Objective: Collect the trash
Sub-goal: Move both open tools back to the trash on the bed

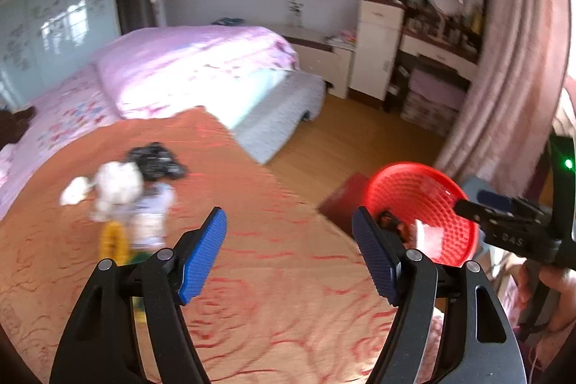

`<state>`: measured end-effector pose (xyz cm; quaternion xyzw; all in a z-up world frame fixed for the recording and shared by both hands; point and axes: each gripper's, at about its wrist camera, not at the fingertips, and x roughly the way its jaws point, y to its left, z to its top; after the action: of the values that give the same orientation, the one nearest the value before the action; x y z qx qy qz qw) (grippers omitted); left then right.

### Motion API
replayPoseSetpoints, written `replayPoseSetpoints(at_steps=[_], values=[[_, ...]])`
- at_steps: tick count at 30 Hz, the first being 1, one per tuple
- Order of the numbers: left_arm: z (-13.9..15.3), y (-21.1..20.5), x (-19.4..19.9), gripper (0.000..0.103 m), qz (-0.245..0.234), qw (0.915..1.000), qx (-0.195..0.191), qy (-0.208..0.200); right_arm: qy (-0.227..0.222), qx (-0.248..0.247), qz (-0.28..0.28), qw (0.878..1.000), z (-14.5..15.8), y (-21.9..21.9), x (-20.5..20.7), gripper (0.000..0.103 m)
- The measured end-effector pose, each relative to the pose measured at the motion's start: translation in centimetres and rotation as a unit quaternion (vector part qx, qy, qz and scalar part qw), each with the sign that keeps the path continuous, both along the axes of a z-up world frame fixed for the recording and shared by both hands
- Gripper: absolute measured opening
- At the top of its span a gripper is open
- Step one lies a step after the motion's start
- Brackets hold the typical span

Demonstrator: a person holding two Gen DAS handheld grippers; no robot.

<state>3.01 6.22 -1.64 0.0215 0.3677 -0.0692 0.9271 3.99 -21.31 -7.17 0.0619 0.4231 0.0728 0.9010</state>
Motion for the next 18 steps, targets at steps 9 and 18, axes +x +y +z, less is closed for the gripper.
replayPoseSetpoints(at_steps=[9, 18], values=[[0.7, 8.5, -0.8, 0.071, 0.088, 0.9960, -0.007, -0.011, -0.009, -0.006, 0.028, 1.000, 0.8, 2.8, -0.5, 0.066], [-1.8, 13.3, -0.4, 0.071, 0.122, 0.9918, -0.036, 0.017, -0.023, 0.009, 0.076, 0.997, 2.3, 7.7, 0.0, 0.066]])
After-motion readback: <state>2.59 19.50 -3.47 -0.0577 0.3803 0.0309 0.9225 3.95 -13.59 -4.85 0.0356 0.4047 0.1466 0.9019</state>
